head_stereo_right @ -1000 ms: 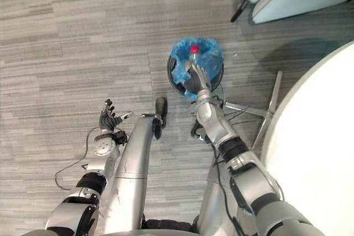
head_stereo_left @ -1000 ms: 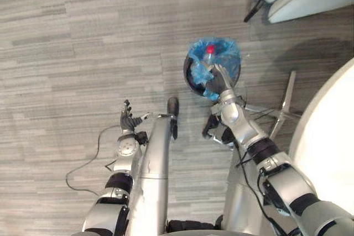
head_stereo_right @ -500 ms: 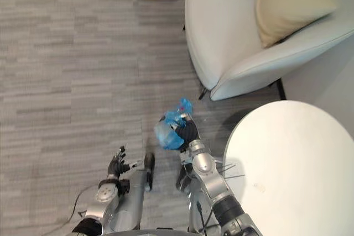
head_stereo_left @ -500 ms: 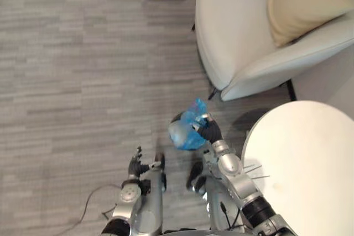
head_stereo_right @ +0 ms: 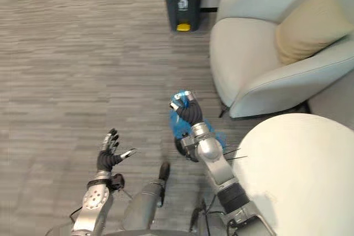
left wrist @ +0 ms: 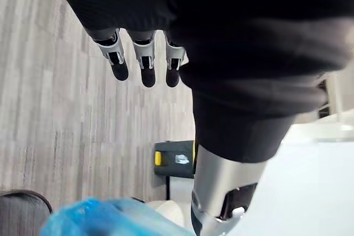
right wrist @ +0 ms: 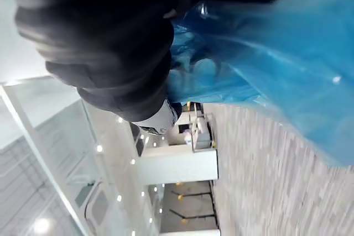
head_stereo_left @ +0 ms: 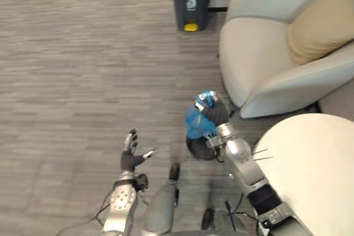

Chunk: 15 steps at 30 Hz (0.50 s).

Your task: Gather rubbish on tea table into small bin, then transfer packed bag to large trash can.

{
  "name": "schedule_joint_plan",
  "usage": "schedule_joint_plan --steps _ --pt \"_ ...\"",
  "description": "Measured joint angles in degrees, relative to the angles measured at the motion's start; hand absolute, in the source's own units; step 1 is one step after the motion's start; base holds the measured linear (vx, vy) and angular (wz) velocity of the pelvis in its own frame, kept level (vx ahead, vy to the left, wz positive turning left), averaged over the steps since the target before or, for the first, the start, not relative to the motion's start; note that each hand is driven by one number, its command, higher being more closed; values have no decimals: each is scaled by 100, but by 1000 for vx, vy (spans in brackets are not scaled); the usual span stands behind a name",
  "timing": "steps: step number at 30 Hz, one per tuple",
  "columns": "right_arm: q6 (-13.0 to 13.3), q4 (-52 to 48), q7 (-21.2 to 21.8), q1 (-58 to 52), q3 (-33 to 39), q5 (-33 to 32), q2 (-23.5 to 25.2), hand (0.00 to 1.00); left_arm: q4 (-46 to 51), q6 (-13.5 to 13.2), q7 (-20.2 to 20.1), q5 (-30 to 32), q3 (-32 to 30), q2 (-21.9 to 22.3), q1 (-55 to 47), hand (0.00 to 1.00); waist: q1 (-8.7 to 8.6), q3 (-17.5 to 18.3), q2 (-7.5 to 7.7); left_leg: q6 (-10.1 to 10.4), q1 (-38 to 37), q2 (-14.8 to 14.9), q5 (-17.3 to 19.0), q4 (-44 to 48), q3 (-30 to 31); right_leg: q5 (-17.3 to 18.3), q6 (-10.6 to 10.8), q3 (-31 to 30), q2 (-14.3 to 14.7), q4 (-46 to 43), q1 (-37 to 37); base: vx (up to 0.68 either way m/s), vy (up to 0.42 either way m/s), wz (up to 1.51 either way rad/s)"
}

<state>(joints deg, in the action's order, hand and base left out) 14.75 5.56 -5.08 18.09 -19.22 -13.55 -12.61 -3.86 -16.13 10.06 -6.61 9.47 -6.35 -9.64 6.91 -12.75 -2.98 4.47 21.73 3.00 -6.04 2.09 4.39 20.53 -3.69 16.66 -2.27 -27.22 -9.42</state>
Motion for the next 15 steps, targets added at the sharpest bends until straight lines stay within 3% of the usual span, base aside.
schedule_joint_plan --steps 3,4,6,7,8,9,10,12,15 --pt "-1 -31 7 357 150 -181 -64 100 172 -15 -4 95 155 -261 524 0 -185 -22 93 -112 214 -53 72 1102 -469 -253 -129 274 -239 151 -84 -229 -69 59" --pt "0 -144 33 467 96 -250 -129 100 194 -94 4 206 160 -413 785 0 -305 -14 84 -260 106 4 263 1726 -652 -384 -159 351 -277 270 -79 -213 -19 36" --pt "27 -378 157 559 14 -382 -250 100 180 -179 14 346 186 -557 1219 0 -339 -8 79 -227 -311 195 867 2180 -751 -609 -208 369 -238 500 -89 -190 17 14" --pt "29 -441 264 647 -18 -455 -289 100 86 -225 46 476 296 -621 1536 0 -387 8 87 -171 -607 313 1115 2101 -867 -802 -202 391 -178 759 -84 -157 34 17" --pt "28 -444 341 752 -90 -515 -297 100 -105 -258 87 630 471 -699 1818 0 -504 65 71 -123 -936 356 1118 1511 -987 -1041 -175 452 -114 1061 -73 -154 38 21" --pt "28 -446 400 805 -131 -539 -305 100 -213 -256 92 702 570 -731 1949 0 -564 110 38 -91 -1106 385 1074 1115 -1034 -1166 -149 482 -65 1233 -71 -119 63 21" --pt "26 -448 490 890 -184 -638 -297 100 -476 -232 97 910 775 -771 2226 0 -687 165 -23 104 -1513 403 861 125 -1069 -1385 -119 537 43 1503 -72 -90 74 11" --pt "-3 -451 549 888 -301 -675 -256 100 -891 -176 108 1079 1049 -795 2445 0 -754 255 82 35 -1744 349 481 -398 -1121 -1643 -43 488 32 1736 -49 -110 123 0" --pt "-26 -553 702 893 -597 -790 -181 100 -1280 -49 92 1361 1291 -780 2468 0 -762 347 139 -2 -1881 261 452 -413 -1251 -1913 59 297 22 2084 160 -75 113 -20"
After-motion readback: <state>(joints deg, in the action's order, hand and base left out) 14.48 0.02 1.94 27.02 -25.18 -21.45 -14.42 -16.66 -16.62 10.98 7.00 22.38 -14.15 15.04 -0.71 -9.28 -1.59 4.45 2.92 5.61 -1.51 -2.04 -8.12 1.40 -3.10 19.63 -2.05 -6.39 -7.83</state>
